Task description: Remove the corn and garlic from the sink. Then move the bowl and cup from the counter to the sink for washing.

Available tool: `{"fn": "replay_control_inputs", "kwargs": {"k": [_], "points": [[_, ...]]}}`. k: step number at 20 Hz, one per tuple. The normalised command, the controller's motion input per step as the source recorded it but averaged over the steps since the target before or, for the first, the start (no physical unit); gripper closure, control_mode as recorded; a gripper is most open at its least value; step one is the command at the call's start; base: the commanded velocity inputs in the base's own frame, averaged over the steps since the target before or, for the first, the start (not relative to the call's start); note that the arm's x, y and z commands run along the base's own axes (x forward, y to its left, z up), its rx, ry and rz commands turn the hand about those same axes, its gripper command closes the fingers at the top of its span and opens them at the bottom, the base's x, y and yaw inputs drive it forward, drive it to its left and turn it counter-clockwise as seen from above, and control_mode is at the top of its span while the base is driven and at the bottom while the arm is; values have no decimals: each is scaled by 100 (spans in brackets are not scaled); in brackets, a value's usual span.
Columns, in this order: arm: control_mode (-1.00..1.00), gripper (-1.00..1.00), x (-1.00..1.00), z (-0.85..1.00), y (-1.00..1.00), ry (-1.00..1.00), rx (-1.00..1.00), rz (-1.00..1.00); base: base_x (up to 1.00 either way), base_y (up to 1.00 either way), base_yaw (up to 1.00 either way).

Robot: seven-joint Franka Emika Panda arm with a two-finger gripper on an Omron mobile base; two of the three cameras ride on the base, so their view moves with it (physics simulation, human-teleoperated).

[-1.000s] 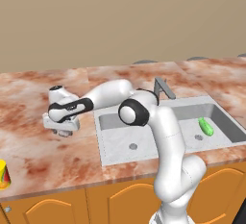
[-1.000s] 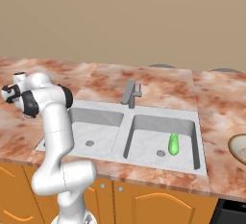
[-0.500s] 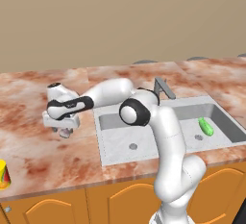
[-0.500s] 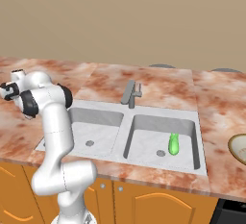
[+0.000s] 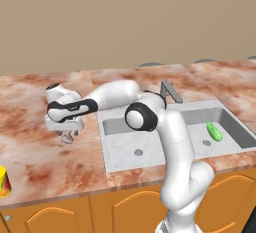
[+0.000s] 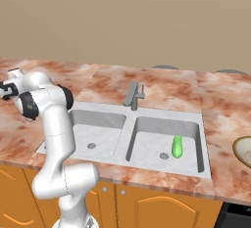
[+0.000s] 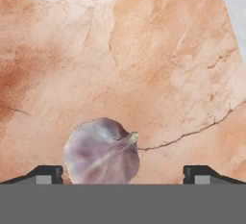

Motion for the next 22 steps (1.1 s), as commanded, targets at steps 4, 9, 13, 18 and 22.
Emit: {"fn": "replay_control_inputs", "kwargs": {"k": [4,9,13,18,22], "points": [[-100,-100,-9,17,-18,-1,-5,0,0,0,0],[-100,-100,-12,19,-22,0,0,0,0,0,0],[-100,-100,-21,15,-28,0,2,0,0,0,0],[-100,-100,-25,8,-32,-3,6,0,0,0,0],[-100,-100,-24,7,-34,-3,11,0,0,0,0]]}}
